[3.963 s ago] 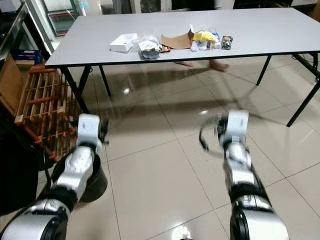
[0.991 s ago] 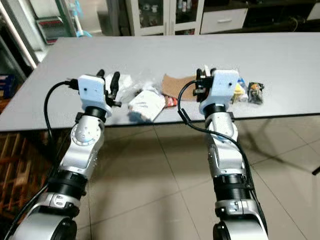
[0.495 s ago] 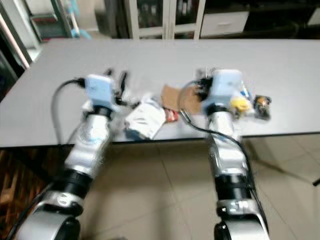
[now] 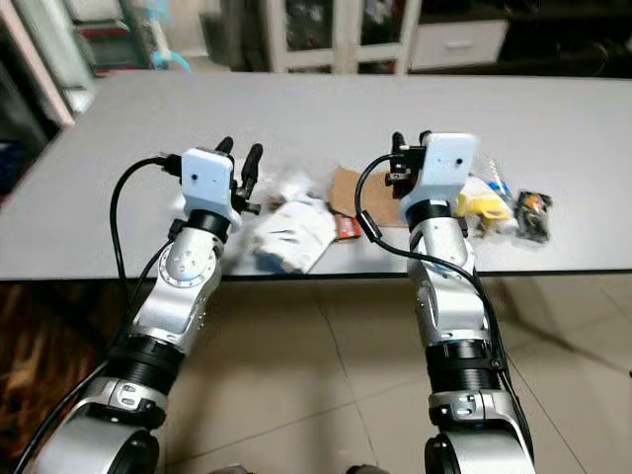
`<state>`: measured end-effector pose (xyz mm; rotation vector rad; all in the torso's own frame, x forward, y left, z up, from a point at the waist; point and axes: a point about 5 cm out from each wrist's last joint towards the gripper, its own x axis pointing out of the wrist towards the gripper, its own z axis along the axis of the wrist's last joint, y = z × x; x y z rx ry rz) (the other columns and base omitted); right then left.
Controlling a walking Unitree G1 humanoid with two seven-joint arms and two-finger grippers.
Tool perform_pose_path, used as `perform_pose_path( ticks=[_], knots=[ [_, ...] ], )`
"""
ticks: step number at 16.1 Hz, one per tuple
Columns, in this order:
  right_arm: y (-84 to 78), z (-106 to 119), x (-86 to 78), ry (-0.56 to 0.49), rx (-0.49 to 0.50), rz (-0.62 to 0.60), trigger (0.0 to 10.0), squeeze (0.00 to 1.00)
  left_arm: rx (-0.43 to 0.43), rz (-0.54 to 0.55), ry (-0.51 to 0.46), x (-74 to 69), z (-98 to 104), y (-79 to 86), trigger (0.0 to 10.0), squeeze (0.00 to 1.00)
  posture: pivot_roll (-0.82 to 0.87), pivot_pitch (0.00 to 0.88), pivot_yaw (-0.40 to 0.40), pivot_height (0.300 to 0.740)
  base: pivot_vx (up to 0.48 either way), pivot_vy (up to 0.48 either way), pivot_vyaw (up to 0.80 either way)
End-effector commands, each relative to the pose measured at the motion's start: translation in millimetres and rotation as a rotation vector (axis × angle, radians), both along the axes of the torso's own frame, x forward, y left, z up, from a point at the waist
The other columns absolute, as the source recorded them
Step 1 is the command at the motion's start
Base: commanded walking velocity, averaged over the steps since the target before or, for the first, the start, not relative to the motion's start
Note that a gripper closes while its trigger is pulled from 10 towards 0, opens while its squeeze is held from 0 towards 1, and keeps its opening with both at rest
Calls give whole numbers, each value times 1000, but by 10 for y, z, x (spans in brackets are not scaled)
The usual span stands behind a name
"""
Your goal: Picking trash to rubbish bin
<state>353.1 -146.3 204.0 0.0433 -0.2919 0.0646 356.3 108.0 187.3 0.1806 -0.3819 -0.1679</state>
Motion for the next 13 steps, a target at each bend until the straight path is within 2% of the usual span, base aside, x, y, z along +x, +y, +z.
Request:
perform_pose_path(
  ticks=[1,5,13],
  knots=[
    [-23,-10,6,12,3,-8,10000,0,3,0,-1,-8,5,-7,10000,0,-36,56,-5,740,0,0,0],
    [-90,17,21,13,-2,-12,10000,0,16,11,-13,0,36,36,10000,0,-38,47,-4,740,0,0,0],
    [-17,-46,20,39,-11,11,10000,0,30,22,-19,0,43,75,10000,0,-30,36,-3,740,0,-458,0]
  ],
)
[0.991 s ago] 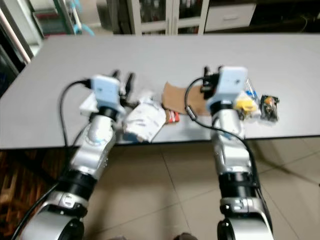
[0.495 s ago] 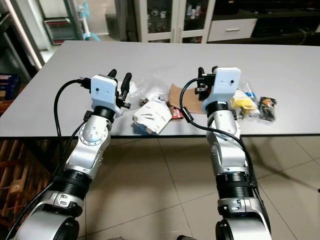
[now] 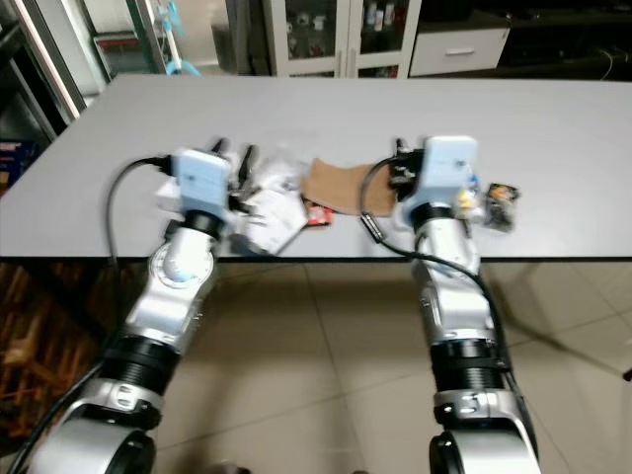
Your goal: Picking trash to rubbish bin
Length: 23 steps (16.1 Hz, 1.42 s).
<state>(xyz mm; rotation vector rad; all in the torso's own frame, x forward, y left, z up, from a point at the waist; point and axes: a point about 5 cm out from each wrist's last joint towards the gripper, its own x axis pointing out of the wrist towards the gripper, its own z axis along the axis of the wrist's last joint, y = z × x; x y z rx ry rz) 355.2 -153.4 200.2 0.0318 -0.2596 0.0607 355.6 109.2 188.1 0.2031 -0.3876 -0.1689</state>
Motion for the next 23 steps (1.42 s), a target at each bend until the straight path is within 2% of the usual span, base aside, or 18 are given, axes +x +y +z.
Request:
perform_pose_path(
  ticks=[1,3,5,7,9,13,17,20,21,22,23],
  knots=[
    [55,-8,-2,7,1,17,10000,0,10,21,-12,5,34,65,10000,0,-29,36,-3,740,0,-450,0],
    [60,-18,-6,11,0,19,10000,0,13,24,-10,5,29,70,10000,0,-28,43,-4,740,0,-450,0],
    [63,-35,-12,17,1,21,10000,0,11,29,-6,3,20,84,10000,0,-26,49,-4,740,0,0,0],
    [68,-54,-19,23,1,24,10000,0,19,60,10,13,-5,166,10000,0,-22,57,-4,740,0,0,0],
    [74,-55,-20,25,1,26,10000,0,-11,106,28,33,-22,279,10000,0,-19,62,-3,740,0,0,0],
    [67,-68,-24,30,0,26,10000,0,-80,146,47,30,-37,368,10000,0,-21,68,0,740,0,0,0],
    [126,-126,-42,55,-16,71,10000,0,-203,168,144,29,-205,455,10000,0,-23,69,2,740,0,0,0],
    [141,-154,-43,73,-34,82,10000,0,-238,175,166,27,-238,475,10000,0,-24,71,3,740,0,0,0],
    [146,-168,-42,81,-36,87,10000,0,-282,181,181,29,-256,491,10000,0,-22,71,3,740,0,0,0],
    [169,-190,-50,93,-43,111,10000,0,-390,197,222,34,-316,535,10000,0,-25,72,4,740,0,0,0],
    [199,-197,-63,97,-46,135,10000,0,-451,208,248,31,-367,563,10000,0,-27,73,4,740,0,0,0]
  ],
)
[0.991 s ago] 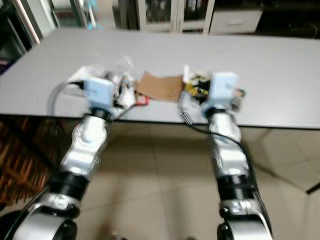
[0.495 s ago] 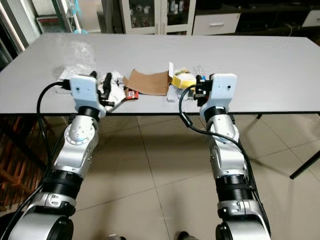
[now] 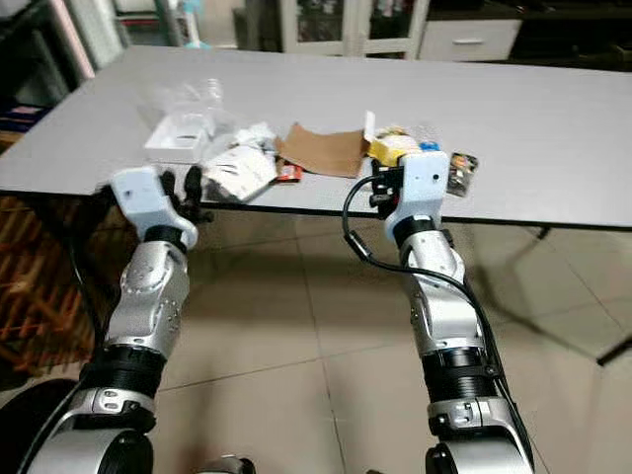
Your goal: Picking trash to rubbish bin
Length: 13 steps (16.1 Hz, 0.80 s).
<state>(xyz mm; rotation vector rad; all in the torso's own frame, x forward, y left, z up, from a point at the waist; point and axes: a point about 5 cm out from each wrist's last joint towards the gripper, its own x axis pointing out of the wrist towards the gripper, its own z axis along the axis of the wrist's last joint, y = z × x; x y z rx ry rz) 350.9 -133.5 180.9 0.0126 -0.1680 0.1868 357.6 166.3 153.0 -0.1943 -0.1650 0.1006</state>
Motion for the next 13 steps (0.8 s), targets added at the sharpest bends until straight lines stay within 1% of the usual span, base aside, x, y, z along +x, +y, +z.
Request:
perform_pose_path(
  ticks=[1,2,5,6,8,9,10,11,12,13],
  knots=[
    [9,-6,-24,9,-7,18,10000,0,-34,-7,18,9,-26,-6,10000,0,-26,73,4,740,0,0,0],
    [15,-13,-26,13,-7,22,10000,0,-17,-24,25,5,-43,-25,10000,0,-25,73,4,740,0,0,0],
    [52,-43,-40,27,-15,48,10000,0,-21,-26,47,0,-98,-32,10000,0,-27,75,5,740,0,0,0],
    [65,-49,-50,28,-21,59,10000,0,-41,-26,54,-2,-113,-32,10000,0,-28,77,4,740,0,0,0],
    [81,-55,-63,33,-22,76,10000,0,-51,-26,58,-1,-120,-24,10000,0,-28,78,3,740,0,0,0],
    [94,-62,-71,36,-27,85,10000,0,-60,-25,55,1,-107,-11,10000,1000,-26,79,2,740,0,0,0],
    [108,-69,-72,41,-25,95,10000,455,-70,-29,52,4,-93,-1,10000,1000,-23,79,2,740,0,0,0],
    [110,-70,-71,43,-21,96,10000,969,-68,-32,48,4,-86,1,10000,1000,-22,79,1,740,0,0,0],
    [118,-70,-67,46,-17,99,10000,1000,-68,-36,41,4,-71,3,10000,1000,-21,78,1,740,0,0,0],
    [125,-70,-65,48,-23,103,10000,929,-70,-38,38,4,-61,1,10000,1000,-20,77,1,740,0,0,0]
  ],
)
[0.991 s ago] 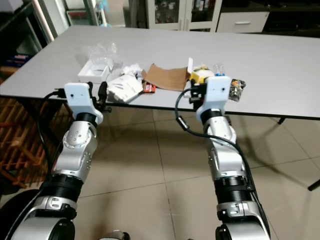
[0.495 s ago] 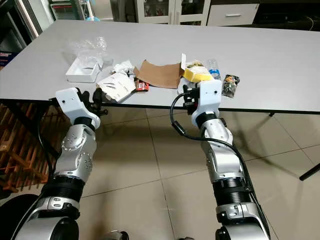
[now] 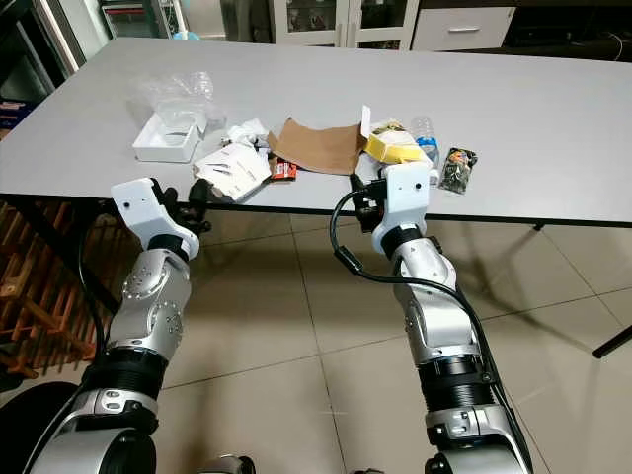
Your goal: Picking trash to rubbish bin
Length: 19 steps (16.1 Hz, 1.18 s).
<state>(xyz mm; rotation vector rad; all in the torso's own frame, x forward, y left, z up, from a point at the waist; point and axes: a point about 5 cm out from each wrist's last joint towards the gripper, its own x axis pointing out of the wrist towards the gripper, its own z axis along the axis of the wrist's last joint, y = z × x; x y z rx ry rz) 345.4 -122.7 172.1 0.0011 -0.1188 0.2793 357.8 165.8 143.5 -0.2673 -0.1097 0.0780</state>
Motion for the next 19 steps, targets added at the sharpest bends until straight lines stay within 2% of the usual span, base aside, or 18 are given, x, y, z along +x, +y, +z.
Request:
perform_pose_path(
  ticks=[1,5,6,7,9,10,11,13,17,19],
  knots=[
    [22,15,-9,1,-9,13,10000,0,-4,-10,-11,5,37,-3,10000,1000,-20,75,1,740,0,0,0],
    [31,26,-6,-2,-8,16,10000,0,-13,-19,-5,10,23,-21,10000,1000,-23,68,0,740,0,0,0],
    [41,19,-5,7,-3,27,10000,718,-15,-20,-1,11,15,-22,10000,1000,-23,68,0,740,0,0,0],
    [53,11,-7,15,0,37,10000,1000,-18,-16,5,11,-1,-20,10000,1000,-23,65,-2,740,0,0,0],
    [69,-4,-4,31,-16,45,10000,1000,-23,-10,14,9,-22,-13,10000,1000,-24,65,-3,740,0,0,0],
    [93,-47,-3,59,-54,67,10000,0,-18,-12,21,9,-39,-12,10000,0,-28,63,-4,740,0,0,0],
    [130,-78,-10,96,-40,122,10000,0,-17,-15,26,11,-52,-15,10000,0,-31,62,-5,740,0,0,0],
    [245,-79,-73,146,-23,309,10000,0,-22,-41,28,23,-68,-36,10000,0,-30,59,-12,740,0,0,0],
    [313,-23,-77,194,34,411,10000,0,-39,-85,40,52,-109,-60,10000,0,-27,63,-22,740,0,0,0],
    [435,-22,-145,198,15,489,10000,0,-73,-132,63,90,-156,-114,10000,0,-30,73,-21,740,0,0,0]
  ],
)
